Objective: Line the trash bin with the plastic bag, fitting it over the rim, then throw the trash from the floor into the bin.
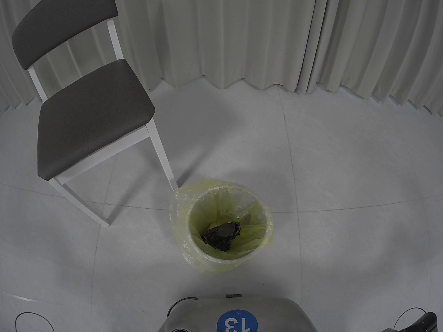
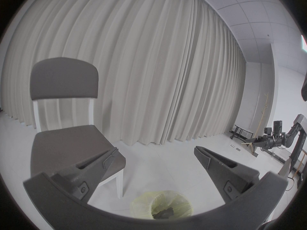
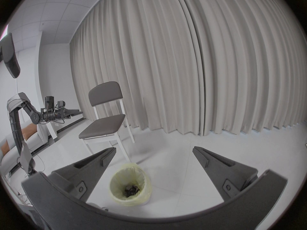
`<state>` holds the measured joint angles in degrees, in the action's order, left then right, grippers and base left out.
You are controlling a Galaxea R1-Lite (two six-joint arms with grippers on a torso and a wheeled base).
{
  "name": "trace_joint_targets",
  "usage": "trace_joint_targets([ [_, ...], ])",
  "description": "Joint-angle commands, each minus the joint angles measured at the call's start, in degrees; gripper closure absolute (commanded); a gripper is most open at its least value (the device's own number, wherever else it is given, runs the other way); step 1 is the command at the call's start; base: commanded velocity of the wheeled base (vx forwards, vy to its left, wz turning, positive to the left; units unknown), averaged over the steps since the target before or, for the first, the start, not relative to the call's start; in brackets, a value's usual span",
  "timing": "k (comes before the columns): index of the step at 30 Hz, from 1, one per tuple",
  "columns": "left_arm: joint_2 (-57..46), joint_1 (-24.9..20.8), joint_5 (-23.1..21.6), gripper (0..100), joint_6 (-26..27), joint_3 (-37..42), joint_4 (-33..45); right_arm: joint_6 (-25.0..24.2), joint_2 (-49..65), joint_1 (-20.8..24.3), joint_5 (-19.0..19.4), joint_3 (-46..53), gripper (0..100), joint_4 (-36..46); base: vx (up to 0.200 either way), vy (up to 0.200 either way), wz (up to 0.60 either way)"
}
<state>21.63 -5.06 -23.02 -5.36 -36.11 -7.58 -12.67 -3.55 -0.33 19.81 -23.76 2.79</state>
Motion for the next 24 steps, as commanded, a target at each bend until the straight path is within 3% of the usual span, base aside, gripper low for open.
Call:
trace_joint_targets([
  [1, -9.1, 2.1, -1.8, 0, -0.3, 0.3, 4.8, 1.4, 3.3, 0.1, -4.5, 6.9, 0, -1.6, 0.0, 0.0, 0.0],
  [5, -12.7, 3.2, -1.9, 0, -0.3, 0.2, 8.0, 6.1, 3.3, 0.1, -6.5, 11.7, 0, -7.1, 0.0, 0.0, 0.0],
  [6, -15.1, 3.3, -1.9, 0, -0.3, 0.2, 10.0, 7.3, 3.3, 0.1, -6.8, 14.8, 0, -11.8, 0.0, 0.0, 0.0],
  [11, -18.0, 3.7, -1.9, 0, -0.3, 0.7, 12.7, 7.5, 3.3, 0.1, -6.8, 18.9, 0, -18.8, 0.0, 0.0, 0.0],
  [21, -21.6, 5.1, -0.4, 0, -0.2, 8.1, 13.7, 7.5, 3.3, 0.1, -6.9, 21.3, 0, -22.1, 0.0, 0.0, 0.0],
  [24, -21.6, 5.1, 2.4, 0, 0.1, 11.1, 13.7, 7.4, 3.3, 0.1, -7.1, 21.6, 0, -22.2, 0.0, 0.0, 0.0],
])
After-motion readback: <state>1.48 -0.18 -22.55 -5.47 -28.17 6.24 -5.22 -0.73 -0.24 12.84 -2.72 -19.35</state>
